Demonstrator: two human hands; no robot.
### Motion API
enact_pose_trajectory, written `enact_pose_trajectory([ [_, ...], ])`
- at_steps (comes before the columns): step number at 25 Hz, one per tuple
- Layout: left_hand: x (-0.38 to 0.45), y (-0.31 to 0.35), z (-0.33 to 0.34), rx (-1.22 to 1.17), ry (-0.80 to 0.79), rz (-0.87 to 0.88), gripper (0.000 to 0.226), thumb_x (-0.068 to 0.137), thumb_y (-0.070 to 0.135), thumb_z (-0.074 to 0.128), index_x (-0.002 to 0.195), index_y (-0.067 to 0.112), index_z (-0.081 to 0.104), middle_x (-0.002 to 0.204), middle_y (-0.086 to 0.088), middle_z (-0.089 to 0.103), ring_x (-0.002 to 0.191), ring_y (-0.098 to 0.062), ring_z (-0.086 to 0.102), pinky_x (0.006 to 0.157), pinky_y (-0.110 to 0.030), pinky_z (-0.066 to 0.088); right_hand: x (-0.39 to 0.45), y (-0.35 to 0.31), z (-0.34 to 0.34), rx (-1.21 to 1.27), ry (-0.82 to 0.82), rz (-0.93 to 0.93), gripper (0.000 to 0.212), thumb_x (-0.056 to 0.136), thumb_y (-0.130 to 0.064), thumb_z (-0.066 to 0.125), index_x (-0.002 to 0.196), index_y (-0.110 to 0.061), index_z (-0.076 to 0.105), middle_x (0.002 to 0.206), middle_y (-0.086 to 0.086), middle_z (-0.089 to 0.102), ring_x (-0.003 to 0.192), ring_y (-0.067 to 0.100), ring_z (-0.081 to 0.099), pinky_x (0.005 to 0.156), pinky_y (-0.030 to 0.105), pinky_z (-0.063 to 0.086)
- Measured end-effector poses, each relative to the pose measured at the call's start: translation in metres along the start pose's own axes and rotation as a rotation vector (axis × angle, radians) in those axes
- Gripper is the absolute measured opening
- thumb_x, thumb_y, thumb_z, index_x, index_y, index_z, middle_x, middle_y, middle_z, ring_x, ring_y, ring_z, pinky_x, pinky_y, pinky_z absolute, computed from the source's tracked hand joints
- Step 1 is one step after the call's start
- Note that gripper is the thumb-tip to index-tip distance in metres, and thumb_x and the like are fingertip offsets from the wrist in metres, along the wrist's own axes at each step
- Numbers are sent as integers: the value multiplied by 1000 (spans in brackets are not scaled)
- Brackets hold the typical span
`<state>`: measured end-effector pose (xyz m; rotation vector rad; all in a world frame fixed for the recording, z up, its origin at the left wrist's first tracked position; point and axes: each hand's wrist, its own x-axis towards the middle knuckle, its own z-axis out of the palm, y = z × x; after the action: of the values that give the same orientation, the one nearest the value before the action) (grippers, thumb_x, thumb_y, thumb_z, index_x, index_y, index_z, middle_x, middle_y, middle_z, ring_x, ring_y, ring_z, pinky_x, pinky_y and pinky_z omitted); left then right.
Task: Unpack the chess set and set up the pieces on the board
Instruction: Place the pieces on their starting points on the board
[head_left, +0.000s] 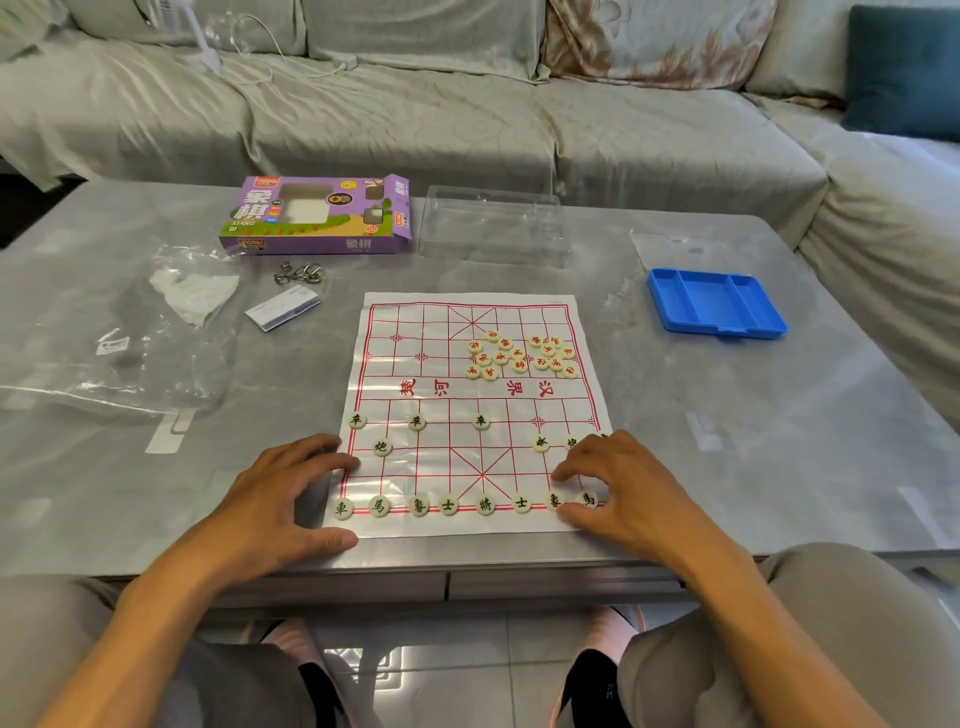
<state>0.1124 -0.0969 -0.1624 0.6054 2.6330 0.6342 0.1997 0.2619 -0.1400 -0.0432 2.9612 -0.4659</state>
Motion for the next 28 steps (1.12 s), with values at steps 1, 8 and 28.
enact_pose_trajectory([
  [1, 0, 0, 0, -1, -1, -2, 72, 68, 61, 73, 129, 52, 36, 151, 25, 18, 138, -7, 18, 114, -39, 25, -2, 4, -4, 12, -3, 23, 36, 84, -52, 63, 117, -38, 59, 128, -19, 54, 113, 5, 44, 91, 18, 35],
  [8, -1, 1, -2, 3, -26, -10, 81, 58, 75, 64, 130, 51, 36, 152, 24, 18, 138, -9, 19, 114, -41, 26, -4, 13, -9, 26, -99, 91, 34, 83, -44, 68, 113, -30, 63, 121, -14, 61, 101, 7, 53, 83, 19, 46],
  [28, 0, -1, 1, 16, 11, 6, 70, 68, 61, 73, 127, 53, 36, 151, 25, 19, 137, -9, 19, 113, -39, 25, 12, 29, -5, 116, 92, 285, 20, 84, -44, 67, 91, -27, 58, 105, -13, 62, 89, 11, 57, 78, 23, 50],
])
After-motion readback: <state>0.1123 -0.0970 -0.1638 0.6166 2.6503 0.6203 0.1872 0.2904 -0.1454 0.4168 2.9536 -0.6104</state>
